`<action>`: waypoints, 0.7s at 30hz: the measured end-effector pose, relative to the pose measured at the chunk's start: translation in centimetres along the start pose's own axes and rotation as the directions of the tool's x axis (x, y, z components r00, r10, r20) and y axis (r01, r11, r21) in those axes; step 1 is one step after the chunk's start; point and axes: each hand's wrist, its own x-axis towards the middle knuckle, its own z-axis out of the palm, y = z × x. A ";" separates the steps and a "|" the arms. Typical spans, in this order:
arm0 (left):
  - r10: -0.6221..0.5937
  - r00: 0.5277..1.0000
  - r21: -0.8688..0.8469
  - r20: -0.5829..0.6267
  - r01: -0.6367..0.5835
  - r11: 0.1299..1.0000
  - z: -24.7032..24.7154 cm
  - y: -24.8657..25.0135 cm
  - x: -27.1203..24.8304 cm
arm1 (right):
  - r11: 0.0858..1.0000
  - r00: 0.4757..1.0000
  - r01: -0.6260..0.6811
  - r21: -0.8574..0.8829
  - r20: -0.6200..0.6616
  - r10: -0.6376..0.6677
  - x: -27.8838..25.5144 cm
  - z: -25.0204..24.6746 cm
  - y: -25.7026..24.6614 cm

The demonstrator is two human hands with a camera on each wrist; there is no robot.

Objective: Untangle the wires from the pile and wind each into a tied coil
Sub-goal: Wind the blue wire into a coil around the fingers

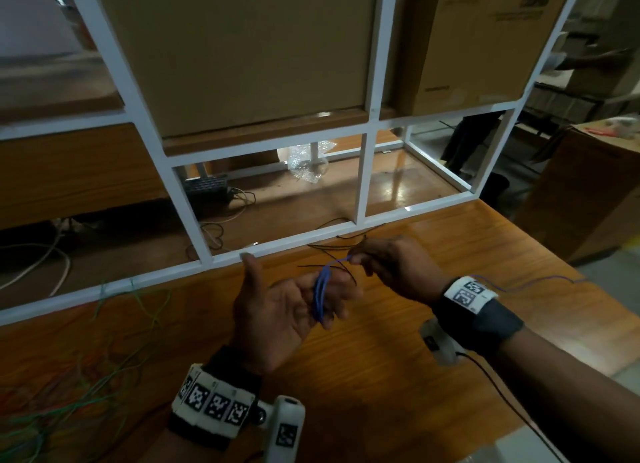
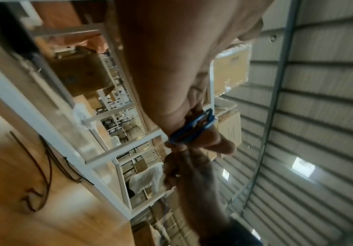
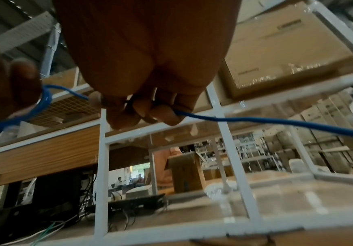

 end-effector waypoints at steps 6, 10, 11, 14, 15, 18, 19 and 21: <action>0.232 0.963 -0.473 -0.138 -0.269 0.839 -2.9 0.1 1.8 | 0.993 0.994 -0.094 0.065 0.062 0.090 -3.2 6.8 -1.6; 0.261 0.883 -0.415 -0.390 -0.421 0.807 -5.1 -0.1 2.7 | 0.997 0.988 -0.078 -0.002 0.133 0.077 -6.2 7.9 -3.6; 0.266 0.868 -0.350 -0.420 -0.425 0.835 -5.2 -0.4 2.8 | 0.998 0.986 -0.056 -0.039 0.158 0.061 -6.5 7.7 -3.6; 0.344 0.813 0.170 -0.470 -0.299 0.939 -5.7 -2.4 3.2 | 0.992 0.979 0.013 -0.125 0.205 0.013 -6.7 6.0 -3.2; 0.377 0.825 0.380 -0.420 -0.217 0.899 -5.9 -3.1 3.1 | 0.989 0.978 0.044 -0.144 0.206 -0.013 -6.5 5.1 -3.1; 0.301 0.930 0.748 -0.209 -0.046 0.662 -5.7 -4.3 2.2 | 0.974 0.969 0.137 -0.181 0.228 -0.094 -5.5 1.8 -2.5; 0.255 0.953 0.803 -0.162 -0.023 0.595 -5.4 -4.6 1.9 | 0.967 0.963 0.172 -0.190 0.241 -0.124 -5.0 0.7 -2.5; 0.194 0.978 0.883 -0.078 -0.022 0.468 -4.6 -5.1 1.4 | 0.948 0.954 0.241 -0.207 0.232 -0.192 -3.9 -1.3 -2.8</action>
